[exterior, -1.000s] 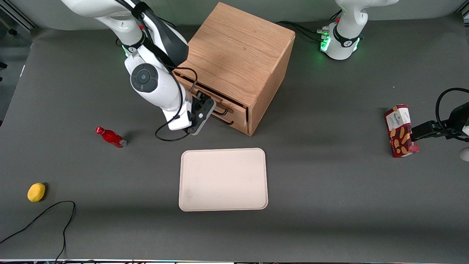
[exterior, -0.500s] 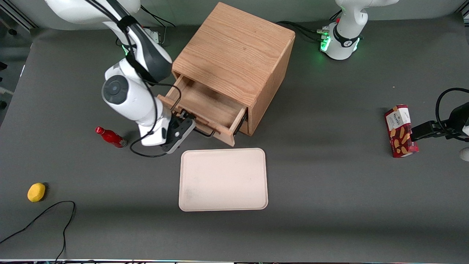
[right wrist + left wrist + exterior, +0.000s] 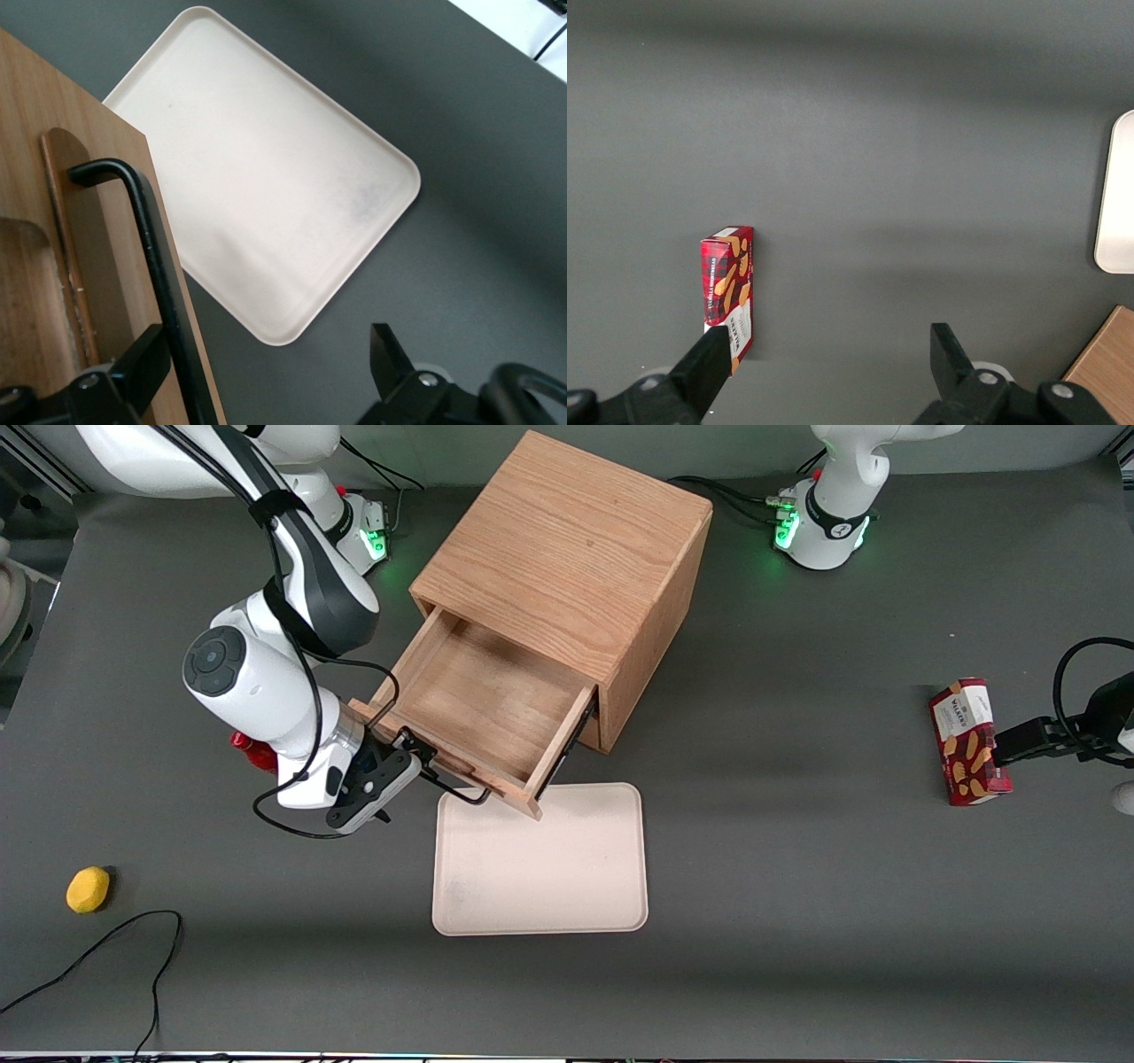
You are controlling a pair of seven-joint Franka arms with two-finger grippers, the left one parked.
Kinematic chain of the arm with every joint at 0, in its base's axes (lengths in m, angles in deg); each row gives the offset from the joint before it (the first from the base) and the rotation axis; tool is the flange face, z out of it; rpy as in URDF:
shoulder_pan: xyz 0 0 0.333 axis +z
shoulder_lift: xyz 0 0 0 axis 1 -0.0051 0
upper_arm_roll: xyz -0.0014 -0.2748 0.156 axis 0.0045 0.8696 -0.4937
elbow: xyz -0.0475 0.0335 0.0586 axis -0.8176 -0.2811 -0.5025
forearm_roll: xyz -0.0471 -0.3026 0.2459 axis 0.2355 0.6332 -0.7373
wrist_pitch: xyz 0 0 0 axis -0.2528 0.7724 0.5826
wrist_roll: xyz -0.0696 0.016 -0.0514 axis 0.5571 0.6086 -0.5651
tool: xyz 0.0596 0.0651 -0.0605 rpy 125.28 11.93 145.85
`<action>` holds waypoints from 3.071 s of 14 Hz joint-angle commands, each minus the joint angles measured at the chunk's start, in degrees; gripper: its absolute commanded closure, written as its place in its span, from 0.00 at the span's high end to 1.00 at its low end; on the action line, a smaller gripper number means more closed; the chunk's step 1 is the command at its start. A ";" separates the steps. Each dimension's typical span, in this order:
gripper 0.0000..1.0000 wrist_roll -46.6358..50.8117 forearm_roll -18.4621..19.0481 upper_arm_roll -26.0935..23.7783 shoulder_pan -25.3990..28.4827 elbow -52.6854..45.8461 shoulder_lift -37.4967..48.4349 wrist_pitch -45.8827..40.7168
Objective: Open upper drawer
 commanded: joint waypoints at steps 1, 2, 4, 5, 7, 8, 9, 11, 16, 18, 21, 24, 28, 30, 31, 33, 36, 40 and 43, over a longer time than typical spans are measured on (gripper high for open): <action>1.00 -0.79 0.20 1.93 0.33 -1.73 -1.40 1.57; 1.00 -0.79 0.20 2.37 0.24 -1.64 -1.57 3.06; 1.00 -0.70 0.20 3.08 0.32 -1.64 -2.10 4.13; 1.00 -0.70 0.20 3.17 0.24 -1.73 -2.10 4.21; 1.00 -0.70 0.20 4.30 0.24 -3.12 -2.02 4.21; 1.00 -0.70 0.20 4.75 0.24 -3.74 -2.02 4.21; 1.00 -0.27 0.03 4.93 0.15 -3.84 -1.75 4.21; 1.00 -0.17 -0.32 7.37 -0.29 -5.23 -0.62 4.04; 1.00 1.48 -3.03 7.83 -3.70 -6.47 10.08 -10.33; 1.00 11.37 -6.38 11.23 -4.77 -6.47 14.66 -21.67; 1.00 24.59 -4.99 13.18 -5.56 -5.77 18.72 -32.41; 1.00 25.14 1.42 14.06 -6.27 -5.94 19.87 -38.40; 1.00 25.23 1.43 14.94 -7.32 -6.47 21.10 -41.22; 1.00 25.31 1.78 15.04 -7.32 -6.39 21.36 -42.10; 1.00 24.97 1.96 15.04 -7.41 -6.56 21.02 -41.58; 1.00 24.44 1.87 15.04 -7.41 -6.47 20.05 -40.10; 1.00 24.79 3.18 14.51 -6.18 -6.56 16.02 -32.81; 1.00 23.48 8.46 14.33 -1.97 -11.29 6.80 -28.15; 1.00 5.08 13.54 14.33 0.76 -12.27 0.90 -17.80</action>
